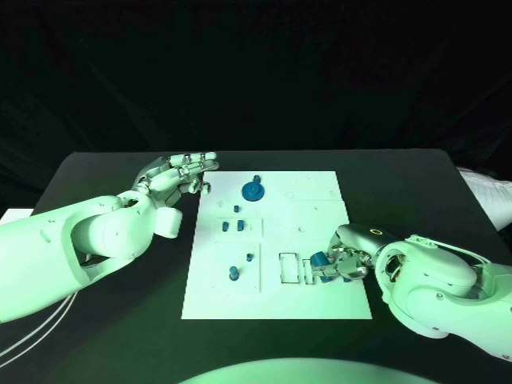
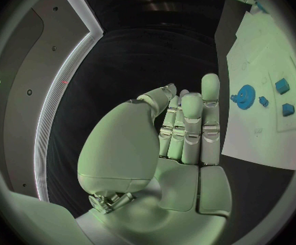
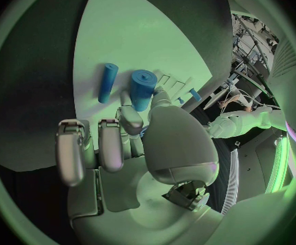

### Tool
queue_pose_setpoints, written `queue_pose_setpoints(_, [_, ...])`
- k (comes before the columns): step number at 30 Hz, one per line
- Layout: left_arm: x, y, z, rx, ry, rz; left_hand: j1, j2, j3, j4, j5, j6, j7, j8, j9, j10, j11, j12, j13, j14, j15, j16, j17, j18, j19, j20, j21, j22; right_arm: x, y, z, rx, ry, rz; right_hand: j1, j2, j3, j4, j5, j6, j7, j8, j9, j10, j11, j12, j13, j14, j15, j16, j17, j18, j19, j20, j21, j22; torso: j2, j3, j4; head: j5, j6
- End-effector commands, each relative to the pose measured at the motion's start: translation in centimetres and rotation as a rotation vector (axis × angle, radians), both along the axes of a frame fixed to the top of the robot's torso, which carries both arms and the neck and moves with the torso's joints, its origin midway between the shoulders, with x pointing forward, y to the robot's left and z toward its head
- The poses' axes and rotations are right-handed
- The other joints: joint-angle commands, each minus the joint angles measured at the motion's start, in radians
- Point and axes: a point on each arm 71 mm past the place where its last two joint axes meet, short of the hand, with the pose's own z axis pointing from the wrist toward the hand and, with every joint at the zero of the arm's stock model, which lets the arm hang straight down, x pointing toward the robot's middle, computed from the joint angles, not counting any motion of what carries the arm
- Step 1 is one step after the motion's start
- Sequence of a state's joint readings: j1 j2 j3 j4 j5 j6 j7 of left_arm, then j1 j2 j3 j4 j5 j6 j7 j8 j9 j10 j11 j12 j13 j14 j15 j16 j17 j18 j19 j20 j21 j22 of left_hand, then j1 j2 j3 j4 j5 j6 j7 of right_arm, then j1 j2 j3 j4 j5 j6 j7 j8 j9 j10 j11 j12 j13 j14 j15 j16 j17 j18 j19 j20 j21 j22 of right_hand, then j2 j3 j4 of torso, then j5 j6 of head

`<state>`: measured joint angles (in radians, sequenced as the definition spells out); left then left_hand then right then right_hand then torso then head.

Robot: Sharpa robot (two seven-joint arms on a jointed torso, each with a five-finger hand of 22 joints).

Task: Assemble the parts on the task board

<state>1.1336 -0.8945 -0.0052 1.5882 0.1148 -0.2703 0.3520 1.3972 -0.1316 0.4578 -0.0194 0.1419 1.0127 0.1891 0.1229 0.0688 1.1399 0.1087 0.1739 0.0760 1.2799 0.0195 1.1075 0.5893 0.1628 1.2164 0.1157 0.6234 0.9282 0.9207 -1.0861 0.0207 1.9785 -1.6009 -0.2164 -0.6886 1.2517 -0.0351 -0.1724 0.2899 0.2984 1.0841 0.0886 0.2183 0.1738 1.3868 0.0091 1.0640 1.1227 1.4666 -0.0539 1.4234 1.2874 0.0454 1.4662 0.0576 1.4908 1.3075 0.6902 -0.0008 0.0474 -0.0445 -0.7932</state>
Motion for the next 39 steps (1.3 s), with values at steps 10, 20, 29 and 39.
queue_pose_setpoints(10, [-0.1, -0.2, 0.1, -0.014, -0.004, -0.02, -0.001, 0.011, -0.001, -0.003, 0.0, -0.006, -0.003, 0.003, 0.0, -0.006, -0.001, 0.002, 0.0, -0.008, -0.001, -0.003, -0.001, 0.018, -0.008, 0.0, -0.007, -0.001, -0.6, -0.1, 0.4, 0.099, -0.041, -0.065, 0.059, 0.063, 0.011, -0.003, 0.098, 0.011, -0.011, 0.015, 0.029, 0.013, -0.01, 0.019, 0.038, 0.059, -0.012, 0.013, 0.012, -0.016, 0.024, -0.009, 0.009, 0.164, 0.0, 0.0006, -0.0005, 0.001, 0.003])
queue_pose_setpoints(20, [-0.1, -0.3, 0.1, -0.015, -0.004, -0.023, -0.001, 0.011, -0.001, -0.003, 0.0, -0.006, -0.003, 0.003, 0.0, -0.006, -0.001, 0.002, 0.0, -0.008, -0.001, -0.003, -0.001, 0.018, -0.008, 0.0, -0.007, -0.001, -0.9, 0.7, 2.2, 0.235, -0.043, -0.101, 0.072, 0.069, 0.006, -0.002, 0.151, 0.009, -0.013, 0.019, 0.041, 0.015, -0.012, 0.015, 0.047, 0.06, -0.014, 0.014, 0.015, -0.017, 0.025, -0.011, 0.01, 0.165, 0.001, -0.0006, 0.001, 0.0, 0.005])
queue_pose_setpoints(29, [-0.2, -0.4, 0.1, -0.016, -0.004, -0.025, -0.001, 0.011, -0.001, -0.003, 0.0, -0.006, -0.003, 0.003, 0.0, -0.006, -0.001, 0.002, 0.0, -0.008, -0.001, -0.003, -0.001, 0.018, -0.008, 0.0, -0.007, -0.001, -1.1, 2.4, 1.8, 0.256, 0.048, -0.081, 0.052, 0.074, -0.006, 0.002, 0.165, 0.01, -0.013, 0.021, 0.049, 0.018, -0.012, 0.012, 0.052, 0.06, -0.014, 0.015, 0.016, -0.017, 0.026, -0.011, 0.011, 0.166, 0.001, -0.0016, 0.0009, 0.003, 0.003])
queue_pose_setpoints(39, [-0.2, -0.4, 0.1, -0.016, -0.003, -0.027, -0.001, 0.011, -0.001, -0.003, 0.0, -0.006, -0.003, 0.003, 0.0, -0.006, -0.001, 0.002, 0.0, -0.008, -0.001, -0.003, -0.001, 0.018, -0.008, 0.0, -0.007, -0.001, -0.9, 3.3, 0.8, 0.202, 0.127, -0.058, -0.011, 0.087, -0.041, 0.003, 0.149, 0.024, -0.02, 0.032, 0.069, 0.019, -0.017, -0.008, 0.051, 0.06, -0.017, 0.016, 0.018, -0.016, 0.025, -0.013, 0.009, 0.165, 0.001, -0.0002, -0.0001, 0.007, -0.001])
